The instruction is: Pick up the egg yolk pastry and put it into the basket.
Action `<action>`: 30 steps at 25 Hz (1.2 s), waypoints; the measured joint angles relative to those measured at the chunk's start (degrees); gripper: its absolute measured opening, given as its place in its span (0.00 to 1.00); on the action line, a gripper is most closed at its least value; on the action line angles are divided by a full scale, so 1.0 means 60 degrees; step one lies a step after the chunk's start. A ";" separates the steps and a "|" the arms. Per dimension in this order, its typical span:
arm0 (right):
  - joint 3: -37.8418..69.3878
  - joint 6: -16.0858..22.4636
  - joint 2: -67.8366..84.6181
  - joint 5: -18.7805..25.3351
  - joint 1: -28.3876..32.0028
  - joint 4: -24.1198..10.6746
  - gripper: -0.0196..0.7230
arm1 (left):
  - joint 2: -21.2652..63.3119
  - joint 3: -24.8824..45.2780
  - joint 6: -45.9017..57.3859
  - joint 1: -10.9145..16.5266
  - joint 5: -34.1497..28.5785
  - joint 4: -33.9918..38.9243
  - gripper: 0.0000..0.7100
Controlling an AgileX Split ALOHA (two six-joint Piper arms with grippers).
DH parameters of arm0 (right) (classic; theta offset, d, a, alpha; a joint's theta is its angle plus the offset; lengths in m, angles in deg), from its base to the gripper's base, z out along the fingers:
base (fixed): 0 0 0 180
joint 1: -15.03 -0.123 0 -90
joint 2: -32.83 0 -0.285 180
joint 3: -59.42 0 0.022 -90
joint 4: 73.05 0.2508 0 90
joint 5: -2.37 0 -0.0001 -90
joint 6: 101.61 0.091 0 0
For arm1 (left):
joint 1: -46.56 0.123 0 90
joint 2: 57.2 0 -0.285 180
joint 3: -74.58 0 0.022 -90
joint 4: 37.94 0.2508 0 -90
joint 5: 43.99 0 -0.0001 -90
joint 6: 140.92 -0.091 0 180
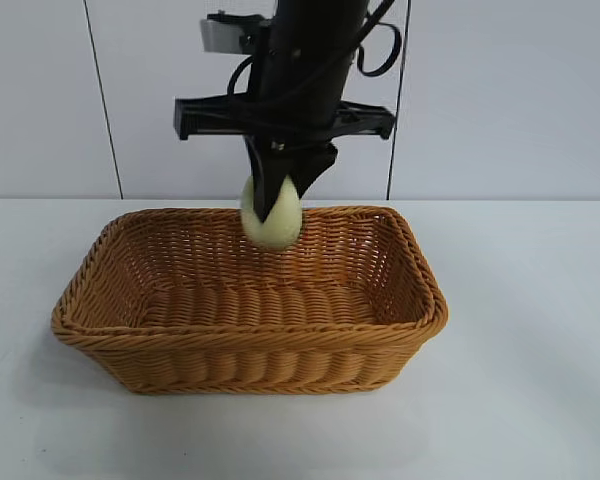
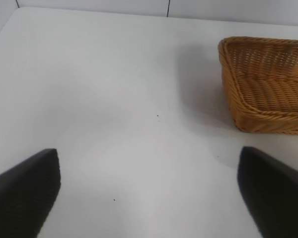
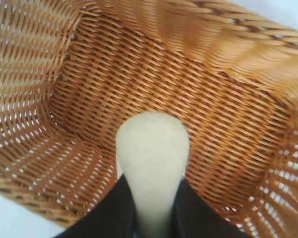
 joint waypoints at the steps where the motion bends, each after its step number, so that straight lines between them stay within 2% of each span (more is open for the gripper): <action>1: 0.0000 0.0025 -0.0197 -0.0119 0.0000 0.0000 0.16 | 0.0000 0.0000 0.0000 0.0000 0.0000 0.0000 0.98; 6: 0.0000 0.0063 -0.1069 -0.0746 0.0000 0.0000 0.16 | 0.0000 0.0000 0.0000 0.0000 0.0000 0.0000 0.98; 9: 0.0000 0.0063 -0.1334 -0.0781 0.0000 0.0000 0.17 | 0.0000 0.0000 0.0000 0.0000 0.0000 0.0000 0.98; 10: 0.0000 0.0063 -0.1359 -0.0781 0.0000 0.0000 0.20 | 0.0000 0.0000 0.0000 0.0000 0.0000 0.0000 0.98; 12: 0.0000 0.0063 -0.1367 -0.0749 0.0000 0.0000 0.34 | 0.0000 0.0000 0.0000 0.0000 0.0000 0.0018 0.98; 14: -0.0064 -0.0018 -0.1367 -0.0578 0.0000 0.0000 0.62 | 0.0000 0.0000 0.0000 0.0000 0.0000 0.0018 0.98; 16: -0.0287 -0.0249 -0.1377 -0.0139 0.0000 0.0000 0.83 | 0.0000 0.0000 0.0000 0.0000 0.0000 0.0018 0.98; 18: -0.0750 -0.0375 -0.1377 0.0457 0.0000 -0.0034 0.91 | 0.0000 0.0000 0.0000 0.0000 0.0000 0.0018 0.98; 22: -0.2237 -0.0370 -0.1377 0.1299 0.0000 -0.0301 0.95 | 0.0000 0.0000 0.0000 0.0000 0.0000 0.0018 0.98; 26: -0.3465 -0.0193 -0.1367 0.1338 0.0223 -0.0411 0.96 | 0.0000 0.0000 0.0000 0.0000 0.0000 0.0018 0.98; 30: -0.3714 -0.0088 -0.1348 0.1358 0.0893 -0.0431 0.96 | 0.0000 0.0000 0.0000 0.0000 0.0000 0.0018 0.98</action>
